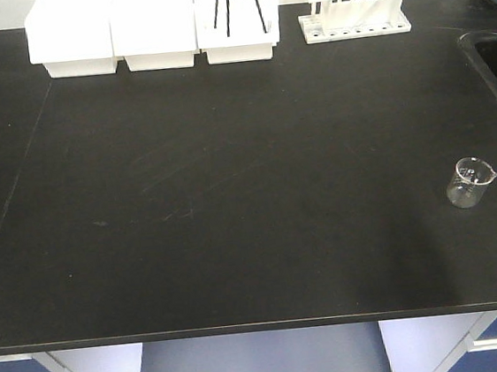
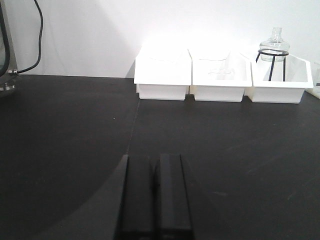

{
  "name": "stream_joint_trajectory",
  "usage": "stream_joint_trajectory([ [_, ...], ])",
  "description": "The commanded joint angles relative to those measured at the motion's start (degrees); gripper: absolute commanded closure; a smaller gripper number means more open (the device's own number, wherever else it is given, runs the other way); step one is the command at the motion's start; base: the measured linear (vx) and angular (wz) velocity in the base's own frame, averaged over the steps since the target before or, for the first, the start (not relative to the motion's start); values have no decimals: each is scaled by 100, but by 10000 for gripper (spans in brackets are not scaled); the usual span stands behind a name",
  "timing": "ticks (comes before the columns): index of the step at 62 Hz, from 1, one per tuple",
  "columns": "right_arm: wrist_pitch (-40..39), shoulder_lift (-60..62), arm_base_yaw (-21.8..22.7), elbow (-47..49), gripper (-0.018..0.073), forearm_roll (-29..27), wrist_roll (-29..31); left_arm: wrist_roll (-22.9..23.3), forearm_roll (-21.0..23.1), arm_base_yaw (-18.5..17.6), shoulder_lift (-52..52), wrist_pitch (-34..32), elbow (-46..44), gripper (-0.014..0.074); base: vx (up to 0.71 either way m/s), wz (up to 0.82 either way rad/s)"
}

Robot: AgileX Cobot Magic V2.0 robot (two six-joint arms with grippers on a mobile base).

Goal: Grab beaker and place in storage area

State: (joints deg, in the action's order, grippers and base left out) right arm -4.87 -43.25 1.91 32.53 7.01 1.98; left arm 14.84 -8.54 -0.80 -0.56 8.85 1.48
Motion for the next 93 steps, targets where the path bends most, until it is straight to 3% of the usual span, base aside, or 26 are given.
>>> stream_joint_trajectory([
  [1,-515,3,6,227,486,27,-17,33,32,-43,-99,-496,125,605,0,0],
  [11,-514,3,6,227,291,27,-110,33,32,-43,-99,-496,125,605,0,0],
  [19,-542,3,6,227,17,-12,-231,33,32,-43,-99,-496,125,605,0,0],
  [26,-546,-1,6,227,-167,-35,-248,33,32,-43,-99,-496,125,605,0,0],
  [45,-640,-95,11,74,-131,-222,-377,33,32,-43,-99,-496,125,605,0,0],
  [57,-1696,-605,11,-1009,-58,-239,-95,33,32,-43,-99,-496,125,605,0,0],
  [77,-4173,-1571,11,-3171,-6,-248,-450,33,32,-43,-99,-496,125,605,0,0],
  [93,-4554,-2291,11,-3415,-6,-305,-311,33,32,-43,-99,-496,125,605,0,0],
])
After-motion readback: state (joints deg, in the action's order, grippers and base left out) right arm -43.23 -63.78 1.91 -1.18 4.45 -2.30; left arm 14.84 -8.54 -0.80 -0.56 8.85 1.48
